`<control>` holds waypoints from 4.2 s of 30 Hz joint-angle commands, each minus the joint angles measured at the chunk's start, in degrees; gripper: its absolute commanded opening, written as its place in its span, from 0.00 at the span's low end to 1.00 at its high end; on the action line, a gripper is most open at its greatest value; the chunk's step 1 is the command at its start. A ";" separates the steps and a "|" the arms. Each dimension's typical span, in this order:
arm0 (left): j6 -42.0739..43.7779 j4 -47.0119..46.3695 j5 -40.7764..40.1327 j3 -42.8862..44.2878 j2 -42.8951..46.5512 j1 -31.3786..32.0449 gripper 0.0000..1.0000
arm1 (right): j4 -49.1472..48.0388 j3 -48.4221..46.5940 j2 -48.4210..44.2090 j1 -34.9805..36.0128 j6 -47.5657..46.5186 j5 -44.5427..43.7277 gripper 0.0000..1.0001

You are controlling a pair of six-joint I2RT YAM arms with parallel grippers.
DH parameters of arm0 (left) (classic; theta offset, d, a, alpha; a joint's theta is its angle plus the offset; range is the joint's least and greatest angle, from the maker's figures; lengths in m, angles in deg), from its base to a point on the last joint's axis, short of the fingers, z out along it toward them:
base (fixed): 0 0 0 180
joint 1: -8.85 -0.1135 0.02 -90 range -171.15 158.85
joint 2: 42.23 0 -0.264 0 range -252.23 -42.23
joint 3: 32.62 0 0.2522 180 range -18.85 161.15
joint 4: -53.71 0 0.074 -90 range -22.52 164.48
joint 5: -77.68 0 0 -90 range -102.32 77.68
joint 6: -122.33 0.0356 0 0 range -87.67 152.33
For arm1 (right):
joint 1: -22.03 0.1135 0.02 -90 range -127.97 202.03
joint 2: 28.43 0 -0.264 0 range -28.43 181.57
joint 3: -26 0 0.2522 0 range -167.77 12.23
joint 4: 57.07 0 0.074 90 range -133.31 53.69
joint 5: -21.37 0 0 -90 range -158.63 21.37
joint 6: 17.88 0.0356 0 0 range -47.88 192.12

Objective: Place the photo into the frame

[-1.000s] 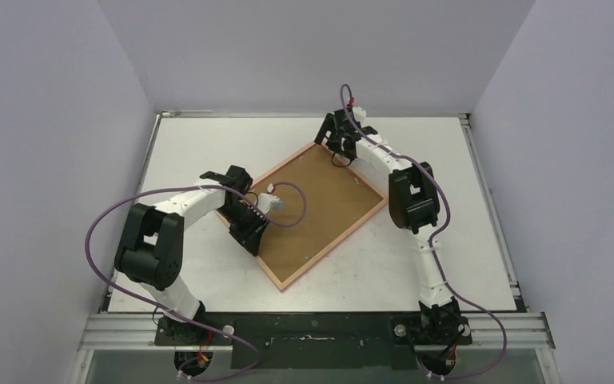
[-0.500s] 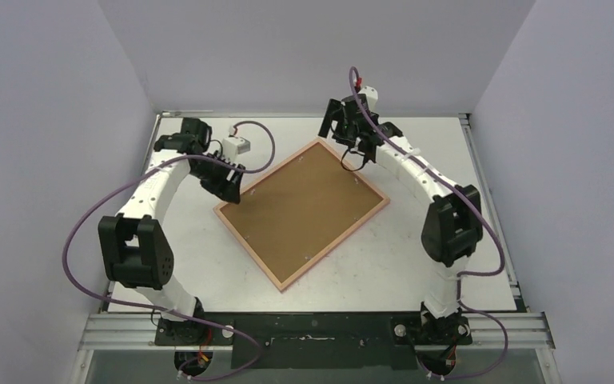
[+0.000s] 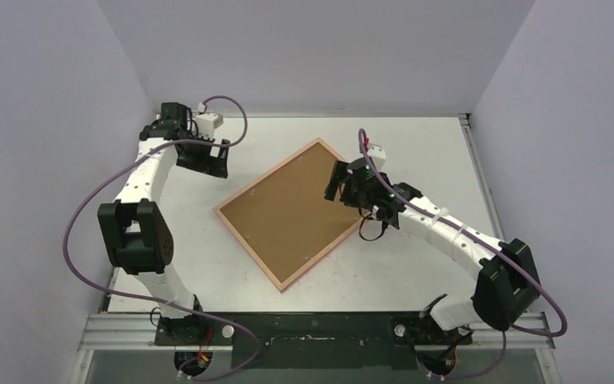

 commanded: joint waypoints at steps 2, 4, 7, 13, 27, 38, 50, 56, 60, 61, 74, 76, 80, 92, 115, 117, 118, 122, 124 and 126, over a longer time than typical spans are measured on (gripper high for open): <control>-7.16 -4.67 8.30 4.04 -3.20 -8.51 0.96 | -0.90 7.93 -6.81 0.68 5.63 -1.85 0.90; -6.50 0.19 10.74 7.19 -7.79 -8.95 0.96 | -1.18 9.50 -7.65 0.72 6.67 -1.54 0.90; -7.75 -1.73 11.49 5.23 -10.04 -7.93 0.96 | -1.71 11.33 -8.03 1.39 8.44 -1.65 0.90; -9.82 -6.21 11.86 2.55 -12.44 -5.18 0.94 | -3.41 16.00 -9.42 1.88 11.78 -0.94 0.90; -9.05 -9.18 8.28 0.42 -16.88 -2.46 0.40 | -5.69 18.64 -10.45 1.83 13.83 1.60 0.90; -10.72 -9.92 6.96 -2.49 -17.92 1.07 0.26 | -10.50 24.77 -9.98 1.06 17.72 4.59 0.90; -11.14 -9.25 11.62 -8.40 -15.71 1.42 0.15 | -8.60 22.74 -10.63 -2.19 14.87 5.91 0.90; -15.42 -11.14 17.38 -15.52 -11.95 2.69 0.10 | -7.29 20.97 -9.60 -1.87 14.41 4.59 0.90; -17.67 -12.58 19.20 -19.79 -9.60 5.10 0.06 | -7.71 19.01 -8.01 0.10 13.63 3.44 0.90; -18.06 -12.32 19.88 -20.32 -9.44 5.44 0.03 | -8.38 18.46 -7.70 0.63 12.92 3.37 0.90; -21.76 -15.16 27.48 -30.42 -8.01 5.77 0.00 | -24.92 12.04 5.76 3.51 0.51 17.81 0.90; -21.29 -14.92 27.84 -30.08 -8.45 5.61 0.00 | -28.70 11.24 8.42 3.68 -0.44 19.82 0.90; -21.20 -14.97 27.99 -29.08 -8.06 5.48 0.00 | -31.02 7.80 13.46 4.87 -1.08 21.48 0.90; -23.82 -19.12 23.35 -31.42 -5.45 5.42 0.00 | -32.73 -1.86 26.56 9.03 -2.97 24.99 0.90; -23.38 -19.78 22.42 -31.71 -6.43 5.46 0.00 | -34.69 -4.99 32.51 12.02 0.58 25.42 0.90; -23.00 -19.48 22.15 -31.55 -6.41 5.60 0.00 | -34.90 -5.04 32.61 12.24 1.12 25.36 0.90; -22.81 -19.37 21.89 -31.43 -6.41 5.67 0.00 | -35.07 -5.11 32.61 12.33 1.40 25.43 0.90; -22.70 -18.92 21.80 -31.19 -6.32 5.77 0.00 | -35.50 -5.00 32.85 12.72 2.88 25.89 0.90; -22.77 -18.91 21.72 -31.11 -6.22 5.81 0.00 | -35.70 -4.69 32.79 12.94 3.60 26.06 0.90; -22.79 -18.90 21.63 -31.02 -6.16 5.85 0.00 | -35.02 -4.72 32.87 13.14 4.22 25.74 0.90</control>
